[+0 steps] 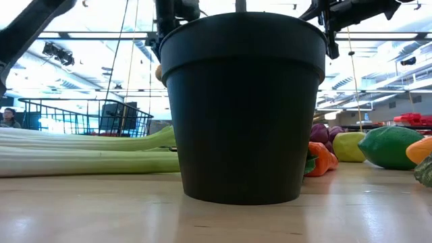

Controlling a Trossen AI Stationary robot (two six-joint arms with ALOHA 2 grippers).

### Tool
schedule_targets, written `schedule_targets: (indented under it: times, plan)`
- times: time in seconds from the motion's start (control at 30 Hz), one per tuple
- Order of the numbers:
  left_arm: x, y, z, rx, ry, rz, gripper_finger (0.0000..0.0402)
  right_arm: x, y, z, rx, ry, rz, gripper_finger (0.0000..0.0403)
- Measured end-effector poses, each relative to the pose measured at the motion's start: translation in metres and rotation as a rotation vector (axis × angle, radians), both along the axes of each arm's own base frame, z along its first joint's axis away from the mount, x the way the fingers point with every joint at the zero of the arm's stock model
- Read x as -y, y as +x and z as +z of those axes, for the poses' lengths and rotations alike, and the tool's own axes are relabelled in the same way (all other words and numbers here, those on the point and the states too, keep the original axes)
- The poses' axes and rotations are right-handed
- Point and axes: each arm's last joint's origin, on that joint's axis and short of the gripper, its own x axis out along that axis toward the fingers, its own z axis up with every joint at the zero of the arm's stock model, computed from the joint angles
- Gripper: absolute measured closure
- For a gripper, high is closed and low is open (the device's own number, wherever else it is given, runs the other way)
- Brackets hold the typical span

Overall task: Build produce basket
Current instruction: Put the yellow lemon into the wire basket, then put the green chili pepper into the wire basket

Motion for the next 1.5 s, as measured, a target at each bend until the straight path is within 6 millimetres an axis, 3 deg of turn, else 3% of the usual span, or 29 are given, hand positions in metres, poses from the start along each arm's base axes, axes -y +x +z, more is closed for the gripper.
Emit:
schedule_targets:
  times: [0.13, 0.33, 0.57, 0.7, 0.87, 1.1, 1.33, 1.5]
  plan:
    - [0.008, -0.012, -0.003, -0.03, -0.026, 0.002, 0.0179, 0.002, -0.002, 0.0, 0.003, 0.006, -0.01, 0.0173]
    - [0.016, -0.042, -0.034, -0.134, -0.112, 0.047, 0.018, 0.002, -0.002, 0.0, 0.004, 0.012, -0.008, 0.0173]
    - [0.029, -0.071, -0.058, -0.114, -0.109, 0.104, 0.0165, 0.002, -0.002, 0.0, 0.009, 0.029, -0.013, 0.0173]
    - [0.037, -0.082, -0.06, -0.078, -0.086, 0.134, 0.0142, 0.002, -0.002, 0.0, 0.009, 0.039, -0.015, 0.0173]
    - [0.043, -0.089, -0.048, -0.026, -0.039, 0.083, 0.0103, 0.0, 0.0, -0.001, 0.007, 0.04, -0.002, 0.0173]
    - [0.054, -0.091, -0.038, 0.096, -0.108, -0.023, 0.0091, 0.0, -0.001, -0.004, -0.031, 0.028, -0.003, 0.0173]
    - [0.067, -0.064, -0.03, 0.295, -0.104, -0.171, 0.0105, -0.001, -0.002, -0.008, -0.073, 0.054, -0.001, 0.0173]
    - [0.093, -0.049, -0.032, 0.319, -0.205, -0.301, 0.0111, -0.001, -0.002, -0.008, -0.058, 0.081, -0.003, 0.0173]
